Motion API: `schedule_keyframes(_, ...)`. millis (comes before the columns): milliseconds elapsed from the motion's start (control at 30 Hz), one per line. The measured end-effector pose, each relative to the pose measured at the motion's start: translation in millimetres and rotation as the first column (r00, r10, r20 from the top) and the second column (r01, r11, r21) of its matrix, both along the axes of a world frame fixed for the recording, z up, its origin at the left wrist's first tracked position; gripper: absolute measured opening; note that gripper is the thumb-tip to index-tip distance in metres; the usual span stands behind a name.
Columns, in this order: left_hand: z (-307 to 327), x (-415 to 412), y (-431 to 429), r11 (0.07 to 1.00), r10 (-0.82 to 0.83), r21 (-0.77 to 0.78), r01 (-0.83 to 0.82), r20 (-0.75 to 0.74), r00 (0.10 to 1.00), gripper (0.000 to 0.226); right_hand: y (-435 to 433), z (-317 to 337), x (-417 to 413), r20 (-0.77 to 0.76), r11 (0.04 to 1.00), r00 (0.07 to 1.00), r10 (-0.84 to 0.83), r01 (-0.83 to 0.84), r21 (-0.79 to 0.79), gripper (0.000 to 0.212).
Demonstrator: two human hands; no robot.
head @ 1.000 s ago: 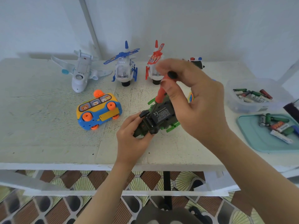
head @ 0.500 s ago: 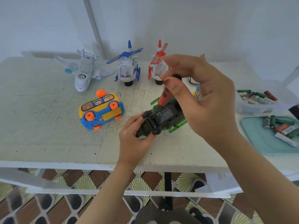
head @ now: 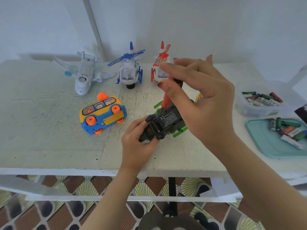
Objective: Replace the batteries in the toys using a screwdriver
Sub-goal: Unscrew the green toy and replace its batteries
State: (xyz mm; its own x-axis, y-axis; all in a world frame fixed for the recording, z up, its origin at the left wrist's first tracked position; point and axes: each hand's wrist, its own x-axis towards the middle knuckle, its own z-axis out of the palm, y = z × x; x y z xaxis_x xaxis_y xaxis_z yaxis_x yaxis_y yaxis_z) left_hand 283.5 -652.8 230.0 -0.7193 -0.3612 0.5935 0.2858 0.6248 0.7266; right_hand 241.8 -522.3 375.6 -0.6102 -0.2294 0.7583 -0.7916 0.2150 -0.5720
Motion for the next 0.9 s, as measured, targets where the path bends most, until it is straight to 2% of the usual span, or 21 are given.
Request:
schedule_keyframes(100, 1, 1, 0, 1.000, -0.004, 0.003, 0.004, -0.005, 1.000, 0.039, 5, -1, 3, 0.091, 0.993, 0.989, 0.121, -0.120, -0.012, 0.021)
schedule_keyframes(200, 0, 0, 0, 1.000, 0.008, 0.011, -0.008, -0.008, 1.000, 0.037, 13, -4, 4, 0.101, 0.989, 0.989, 0.107, -0.117, 0.090, 0.026)
schedule_keyframes(267, 0, 0, -1, 1.000, 0.010, 0.011, -0.009, -0.012, 1.000, 0.037, 15, -3, 5, 0.117, 0.990, 0.986, 0.115, -0.124, 0.072, 0.025)
schedule_keyframes(333, -1, -1, -1, 1.000, 0.012, 0.008, -0.012, -0.012, 1.000, 0.036, 15, -2, 4, 0.067, 0.995, 0.993, 0.099, -0.100, 0.017, 0.018)
schedule_keyframes(467, 0, -1, 0, 1.000, 0.015, 0.009, -0.014, -0.018, 1.000, 0.034, 13, -3, 1, -0.034, 0.999, 0.999, 0.036, -0.037, -0.029, 0.019)
schedule_keyframes(600, 1, -1, 0, 1.000, 0.008, 0.004, -0.008, -0.021, 1.000, 0.035, 13, -1, 2, 0.073, 0.995, 0.993, 0.092, -0.090, -0.041, 0.019)
schedule_keyframes(667, 0, -1, -1, 1.000, 0.007, 0.004, -0.007, -0.011, 1.000, 0.037, 12, -2, 4, 0.087, 0.998, 0.994, 0.068, -0.069, 0.004, 0.020)
schedule_keyframes(767, -2, -1, -2, 1.000, 0.016, 0.001, -0.016, -0.007, 1.000, 0.038, 9, -2, 8, 0.055, 0.999, 0.998, 0.030, -0.032, 0.041, 0.021)
schedule_keyframes(900, -3, -2, -3, 1.000, 0.022, 0.011, -0.022, -0.005, 1.000, 0.036, 6, 0, 9, -0.055, 1.000, 0.998, -0.006, 0.006, 0.004, 0.026)
